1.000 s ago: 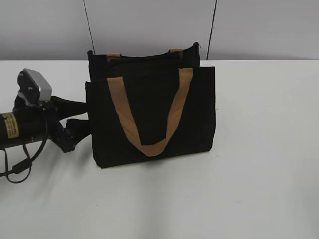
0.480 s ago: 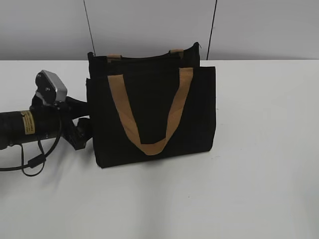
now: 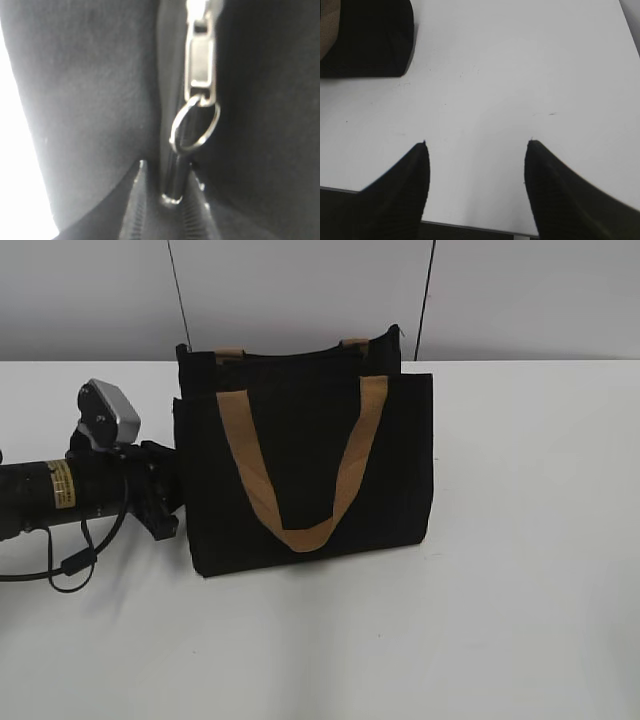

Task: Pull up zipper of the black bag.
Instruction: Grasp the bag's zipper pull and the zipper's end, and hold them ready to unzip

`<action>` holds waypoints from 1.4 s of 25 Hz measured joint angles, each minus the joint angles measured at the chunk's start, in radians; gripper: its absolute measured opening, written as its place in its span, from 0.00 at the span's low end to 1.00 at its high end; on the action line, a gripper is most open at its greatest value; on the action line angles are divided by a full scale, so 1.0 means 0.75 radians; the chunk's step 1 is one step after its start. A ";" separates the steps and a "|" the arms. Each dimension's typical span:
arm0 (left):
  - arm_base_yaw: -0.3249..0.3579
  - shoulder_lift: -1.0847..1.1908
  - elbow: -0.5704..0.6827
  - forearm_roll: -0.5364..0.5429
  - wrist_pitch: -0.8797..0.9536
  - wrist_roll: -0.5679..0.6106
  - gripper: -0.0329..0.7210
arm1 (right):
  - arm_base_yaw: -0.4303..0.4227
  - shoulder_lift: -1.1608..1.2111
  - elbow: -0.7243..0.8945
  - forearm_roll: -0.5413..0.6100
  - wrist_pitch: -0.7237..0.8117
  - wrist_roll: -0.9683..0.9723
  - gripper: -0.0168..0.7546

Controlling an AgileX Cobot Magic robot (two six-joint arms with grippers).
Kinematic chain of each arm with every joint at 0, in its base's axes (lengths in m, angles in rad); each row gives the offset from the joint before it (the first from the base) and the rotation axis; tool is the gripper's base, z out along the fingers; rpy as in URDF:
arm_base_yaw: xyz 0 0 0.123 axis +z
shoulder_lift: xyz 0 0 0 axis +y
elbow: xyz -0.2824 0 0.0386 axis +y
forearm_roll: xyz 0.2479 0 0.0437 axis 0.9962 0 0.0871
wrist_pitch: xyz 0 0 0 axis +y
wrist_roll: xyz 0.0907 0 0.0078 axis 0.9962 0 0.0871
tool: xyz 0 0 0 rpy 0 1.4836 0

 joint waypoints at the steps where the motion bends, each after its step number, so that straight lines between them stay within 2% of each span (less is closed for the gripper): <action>1: 0.000 0.000 0.000 0.000 -0.008 0.000 0.30 | 0.000 0.000 0.000 0.000 0.000 0.000 0.63; 14: 0.000 0.000 0.000 0.007 -0.075 -0.004 0.13 | 0.000 0.000 0.000 0.000 0.000 0.000 0.63; 32: 0.000 -0.004 0.000 0.051 -0.076 -0.015 0.08 | 0.000 0.000 0.000 0.000 0.000 0.000 0.63; 35: 0.003 -0.049 0.007 0.058 -0.060 -0.063 0.08 | 0.000 0.000 0.000 0.000 0.000 0.000 0.63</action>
